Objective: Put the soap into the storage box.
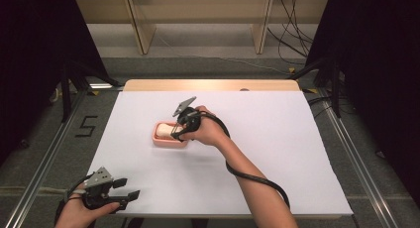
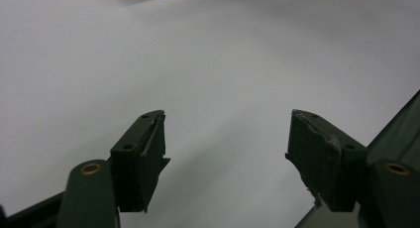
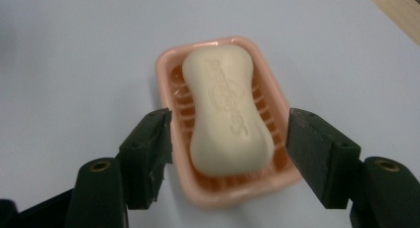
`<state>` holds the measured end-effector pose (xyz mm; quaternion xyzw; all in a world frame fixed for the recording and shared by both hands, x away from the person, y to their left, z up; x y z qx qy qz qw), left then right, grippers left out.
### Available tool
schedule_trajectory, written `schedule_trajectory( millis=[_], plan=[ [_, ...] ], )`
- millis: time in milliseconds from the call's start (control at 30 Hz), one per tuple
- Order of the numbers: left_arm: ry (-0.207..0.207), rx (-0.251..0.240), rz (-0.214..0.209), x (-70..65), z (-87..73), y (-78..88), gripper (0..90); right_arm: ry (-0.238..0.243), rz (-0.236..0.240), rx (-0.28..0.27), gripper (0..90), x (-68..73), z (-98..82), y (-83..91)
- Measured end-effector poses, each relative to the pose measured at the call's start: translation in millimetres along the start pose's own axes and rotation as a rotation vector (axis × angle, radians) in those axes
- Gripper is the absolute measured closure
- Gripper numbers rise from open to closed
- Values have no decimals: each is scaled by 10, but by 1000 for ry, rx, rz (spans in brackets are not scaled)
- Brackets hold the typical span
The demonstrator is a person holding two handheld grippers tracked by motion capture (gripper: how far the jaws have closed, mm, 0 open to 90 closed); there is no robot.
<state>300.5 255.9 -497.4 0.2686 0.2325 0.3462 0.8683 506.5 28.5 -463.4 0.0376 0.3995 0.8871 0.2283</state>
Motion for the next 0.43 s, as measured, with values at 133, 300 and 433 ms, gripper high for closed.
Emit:
schedule_trajectory(
  millis=[133,300,433],
  plan=[
    [-1,9,0,3,-2,4,307,-34,-16,-10,377,47,-226,247],
    [2,22,19,13,-13,-5,307,-98,-54,4,420,136,-636,635],
    [7,22,14,5,-18,-15,307,-152,-71,30,458,233,-1023,953]
  ],
)
Point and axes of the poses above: each handheld gripper's, and its own axes: y roughly backward along the jaws, z roughly out of its top, x roughly to its left, the point moved 4 cm from there along -y, roughly forward along the jaws, and after that the axes turned 5 degrees about -z, right-handed, at the moved point
